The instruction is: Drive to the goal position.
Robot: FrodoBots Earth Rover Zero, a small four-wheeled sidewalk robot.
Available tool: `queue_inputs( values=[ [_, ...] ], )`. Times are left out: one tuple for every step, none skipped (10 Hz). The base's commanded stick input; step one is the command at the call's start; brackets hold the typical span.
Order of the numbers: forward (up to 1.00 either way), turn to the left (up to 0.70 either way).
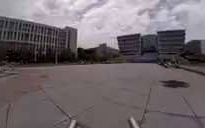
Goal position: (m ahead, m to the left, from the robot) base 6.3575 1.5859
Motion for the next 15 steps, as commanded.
queue_inputs(
  values=[
    [0.70, 0.03],
    [0.70, 0.03],
    [0.70, 0.03],
    [0.70, 0.03],
    [0.70, 0.03],
    [0.70, 0.03],
    [0.70, 0.03],
    [0.70, 0.03],
    [0.70, 0.03],
    [0.70, 0.03],
    [0.70, 0.03],
    [0.70, 0.03],
    [0.70, 0.03],
    [0.70, 0.03],
    [0.70, 0.03]
  ],
)
